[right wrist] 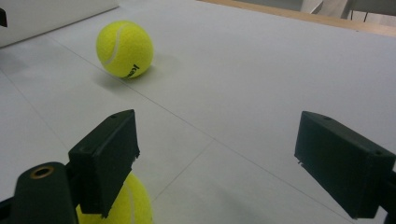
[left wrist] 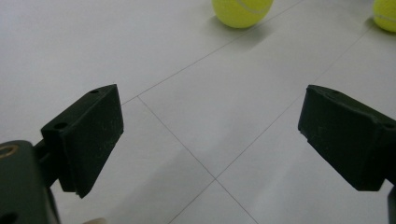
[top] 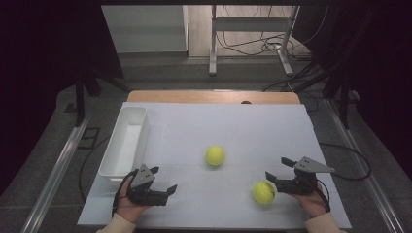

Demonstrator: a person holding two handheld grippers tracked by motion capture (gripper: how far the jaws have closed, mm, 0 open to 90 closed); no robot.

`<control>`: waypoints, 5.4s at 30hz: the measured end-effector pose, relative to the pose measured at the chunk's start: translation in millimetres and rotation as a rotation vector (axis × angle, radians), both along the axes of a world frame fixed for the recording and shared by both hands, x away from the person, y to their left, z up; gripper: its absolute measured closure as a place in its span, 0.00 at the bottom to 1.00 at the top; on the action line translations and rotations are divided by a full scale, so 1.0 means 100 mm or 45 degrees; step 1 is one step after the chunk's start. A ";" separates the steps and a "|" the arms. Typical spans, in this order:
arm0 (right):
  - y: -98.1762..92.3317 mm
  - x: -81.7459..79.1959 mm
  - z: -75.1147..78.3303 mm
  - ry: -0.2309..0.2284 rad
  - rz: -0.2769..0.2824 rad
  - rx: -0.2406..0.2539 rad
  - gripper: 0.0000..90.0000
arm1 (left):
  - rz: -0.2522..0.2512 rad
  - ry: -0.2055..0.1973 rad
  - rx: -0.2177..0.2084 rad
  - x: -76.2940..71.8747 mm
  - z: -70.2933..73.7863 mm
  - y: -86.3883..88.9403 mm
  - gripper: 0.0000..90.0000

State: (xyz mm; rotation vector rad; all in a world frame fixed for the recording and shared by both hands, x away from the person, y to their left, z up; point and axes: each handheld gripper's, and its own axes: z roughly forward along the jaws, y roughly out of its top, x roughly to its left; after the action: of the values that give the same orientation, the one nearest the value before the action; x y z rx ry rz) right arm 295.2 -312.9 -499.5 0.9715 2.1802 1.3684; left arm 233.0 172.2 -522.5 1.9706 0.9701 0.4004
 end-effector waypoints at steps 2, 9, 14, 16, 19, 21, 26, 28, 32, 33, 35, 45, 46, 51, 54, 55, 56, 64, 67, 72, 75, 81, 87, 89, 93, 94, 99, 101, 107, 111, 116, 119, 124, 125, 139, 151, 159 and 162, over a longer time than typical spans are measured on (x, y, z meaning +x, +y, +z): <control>0.00 0.00 0.00 0.000 -0.001 0.000 0.15 | 0.001 -0.001 0.000 0.00 0.00 0.00 0.08; 0.01 -0.01 0.00 -0.005 0.007 -0.008 0.15 | -0.001 -0.008 0.001 0.00 0.01 0.00 0.08; 0.01 0.00 -0.01 0.000 0.009 -0.019 0.15 | -0.001 0.000 -0.003 0.00 0.00 0.00 0.08; 0.01 0.00 -0.01 0.000 0.009 -0.021 0.15 | -0.005 0.002 0.003 0.00 0.00 -0.01 0.08; 0.02 0.00 -0.01 -0.001 0.013 -0.023 0.15 | -0.009 0.003 0.004 0.00 0.00 -0.01 0.08; 0.02 0.00 -0.01 -0.001 0.016 -0.028 0.15 | -0.010 0.003 0.004 0.00 0.00 -0.01 0.08; 0.03 0.00 -0.02 0.002 0.014 -0.033 0.15 | -0.013 0.005 0.004 0.00 0.00 -0.02 0.09; 0.03 0.00 -0.02 0.004 0.014 -0.037 0.15 | -0.014 0.009 0.003 0.00 0.00 -0.02 0.09; 0.03 0.00 -0.02 0.007 0.009 -0.042 0.16 | -0.017 0.011 -0.001 0.00 0.00 -0.03 0.09; 0.03 0.00 -0.02 0.009 0.007 -0.043 0.15 | -0.019 0.011 -0.001 0.00 0.00 -0.03 0.09; 0.03 0.00 -0.02 0.007 0.007 -0.044 0.16 | -0.021 0.011 0.001 0.00 0.01 -0.04 0.09; 0.03 0.01 -0.02 0.001 0.016 -0.044 0.16 | -0.021 0.011 -0.007 0.02 0.03 -0.09 0.09; 0.03 0.01 -0.02 0.001 0.017 -0.044 0.16 | -0.023 0.010 -0.005 0.02 0.04 -0.10 0.09; 0.04 0.01 -0.02 0.000 0.019 -0.045 0.16 | -0.033 0.008 0.003 0.03 0.05 -0.13 0.09; 0.04 0.01 -0.03 0.001 0.019 -0.045 0.16 | -0.032 0.006 0.001 0.05 0.06 -0.14 0.09; 0.04 0.01 -0.03 0.000 0.018 -0.046 0.16 | -0.034 0.006 0.004 0.06 0.06 -0.14 0.09; 0.04 0.01 -0.03 0.000 0.019 -0.046 0.16 | -0.032 0.006 0.002 0.06 0.06 -0.15 0.09; 0.05 0.01 -0.03 0.005 0.018 -0.051 0.16 | -0.042 -0.001 0.011 0.09 0.09 -0.18 0.09; 0.05 0.02 -0.03 0.007 0.019 -0.054 0.16 | -0.042 0.003 0.008 0.11 0.10 -0.19 0.09; 0.04 0.02 -0.03 0.010 0.014 -0.057 0.16 | -0.053 -0.004 0.015 0.14 0.13 -0.24 0.09; 0.04 0.02 -0.04 0.012 0.014 -0.058 0.16 | -0.060 -0.003 0.021 0.15 0.13 -0.26 0.09; 0.04 0.03 -0.04 0.015 0.012 -0.060 0.16 | -0.066 0.002 0.025 0.18 0.15 -0.29 0.09; 0.04 0.03 -0.04 0.015 0.012 -0.059 0.16 | -0.071 0.011 0.029 0.20 0.15 -0.32 0.09; 0.04 0.03 -0.04 0.016 0.012 -0.060 0.16 | -0.073 0.012 0.029 0.21 0.15 -0.33 0.09; 0.05 0.03 -0.05 0.018 0.010 -0.064 0.16 | -0.081 0.013 0.022 0.24 0.18 -0.35 0.09; 0.05 0.03 -0.05 0.018 0.010 -0.064 0.16 | -0.081 0.013 0.022 0.24 0.18 -0.35 0.09; 0.04 0.03 -0.04 0.002 0.003 -0.058 0.16 | -0.091 0.006 0.015 0.28 0.22 -0.39 0.09; 0.05 0.03 -0.04 0.004 0.004 -0.058 0.16 | -0.096 0.002 0.016 0.29 0.23 -0.42 0.09; 0.05 0.02 -0.04 0.003 0.006 -0.062 0.16 | -0.114 -0.002 0.035 0.34 0.26 -0.50 0.09; 0.05 0.03 -0.05 0.005 0.006 -0.064 0.16 | -0.127 0.007 0.035 0.38 0.26 -0.55 0.09; 0.06 0.03 -0.05 0.003 0.007 -0.069 0.16 | -0.137 0.006 0.043 0.41 0.26 -0.59 0.09; 0.06 0.03 -0.05 0.002 0.007 -0.070 0.16 | -0.142 0.006 0.043 0.42 0.27 -0.61 0.09; 0.06 0.03 -0.05 0.001 0.008 -0.073 0.16 | -0.156 0.014 0.040 0.45 0.28 -0.64 0.09; 0.06 0.03 -0.05 0.001 0.008 -0.073 0.16 | -0.156 0.014 0.040 0.45 0.28 -0.64 0.09; 0.06 0.03 -0.05 0.001 0.008 -0.076 0.16 | -0.184 0.014 0.014 0.52 0.37 -0.72 0.09; 0.06 0.03 -0.05 0.002 0.005 -0.085 0.16 | -0.198 0.016 0.009 0.60 0.44 -0.79 0.09; 0.06 0.03 -0.06 0.002 0.008 -0.084 0.16 | -0.207 0.010 0.002 0.66 0.48 -0.83 0.09; 0.06 0.03 -0.06 0.004 0.008 -0.086 0.16 | -0.208 0.014 0.004 0.70 0.48 -0.85 0.09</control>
State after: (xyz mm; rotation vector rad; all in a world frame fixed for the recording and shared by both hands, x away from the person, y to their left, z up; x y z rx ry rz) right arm 298.3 -306.9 -505.2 0.9435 2.2187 1.2877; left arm 302.6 86.9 -474.1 2.0394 0.8080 0.2996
